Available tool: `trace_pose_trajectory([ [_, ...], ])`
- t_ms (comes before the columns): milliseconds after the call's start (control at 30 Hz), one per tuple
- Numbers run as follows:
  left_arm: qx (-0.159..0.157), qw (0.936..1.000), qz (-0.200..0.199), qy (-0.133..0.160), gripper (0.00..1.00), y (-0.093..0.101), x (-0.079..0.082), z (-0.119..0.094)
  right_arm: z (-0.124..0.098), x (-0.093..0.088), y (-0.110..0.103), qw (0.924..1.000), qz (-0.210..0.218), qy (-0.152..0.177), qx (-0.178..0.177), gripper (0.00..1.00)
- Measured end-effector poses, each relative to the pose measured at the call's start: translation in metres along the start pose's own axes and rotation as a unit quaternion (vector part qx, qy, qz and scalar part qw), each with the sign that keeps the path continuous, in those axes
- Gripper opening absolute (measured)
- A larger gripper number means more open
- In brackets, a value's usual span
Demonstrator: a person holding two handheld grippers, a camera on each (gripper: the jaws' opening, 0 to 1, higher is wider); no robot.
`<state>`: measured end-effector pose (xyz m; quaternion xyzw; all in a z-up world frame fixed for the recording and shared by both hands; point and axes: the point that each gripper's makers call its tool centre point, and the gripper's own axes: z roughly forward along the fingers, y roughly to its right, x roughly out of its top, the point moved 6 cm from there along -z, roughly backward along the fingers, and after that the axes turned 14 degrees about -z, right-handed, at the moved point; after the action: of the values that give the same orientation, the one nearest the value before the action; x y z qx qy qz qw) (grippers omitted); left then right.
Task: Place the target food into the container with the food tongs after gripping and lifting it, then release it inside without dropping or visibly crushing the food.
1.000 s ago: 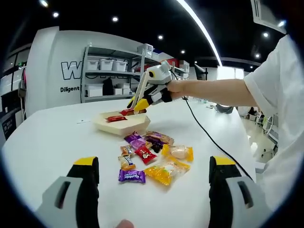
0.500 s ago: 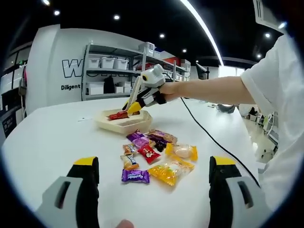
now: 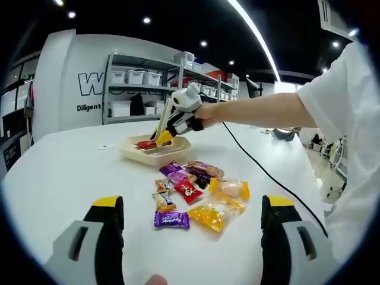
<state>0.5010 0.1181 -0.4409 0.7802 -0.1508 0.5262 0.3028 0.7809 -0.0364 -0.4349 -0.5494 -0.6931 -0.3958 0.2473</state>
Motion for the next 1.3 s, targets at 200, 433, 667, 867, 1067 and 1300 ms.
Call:
trace_pose_trajectory([
  [200, 0.002, 1.0, -0.001, -0.002, 0.94, -0.001, -0.001, 0.0, 0.003, -0.003, 0.003, 1.0, -0.003, -0.004, 0.001, 0.18],
  [433, 0.005, 1.0, 0.001, -0.004, 0.94, -0.003, 0.0, 0.0, 0.007, -0.005, 0.006, 0.9999, -0.005, -0.009, 0.002, 0.18],
  [667, 0.006, 1.0, 0.0, -0.007, 0.94, -0.004, -0.001, 0.0, 0.01, -0.008, 0.006, 0.9998, -0.009, -0.014, 0.006, 0.19],
  [867, 0.005, 0.9999, 0.001, -0.008, 0.94, -0.004, -0.001, 0.001, 0.011, -0.007, 0.007, 0.9998, -0.013, -0.013, 0.004, 0.2],
  [1067, 0.005, 0.9999, 0.002, -0.01, 0.94, -0.004, -0.001, 0.001, 0.009, -0.008, 0.007, 0.9997, -0.019, -0.016, 0.002, 0.19],
  [1300, 0.005, 0.9999, 0.002, -0.011, 0.94, -0.003, -0.001, 0.001, 0.006, -0.01, 0.009, 0.9997, -0.019, -0.017, 0.002, 0.19],
])
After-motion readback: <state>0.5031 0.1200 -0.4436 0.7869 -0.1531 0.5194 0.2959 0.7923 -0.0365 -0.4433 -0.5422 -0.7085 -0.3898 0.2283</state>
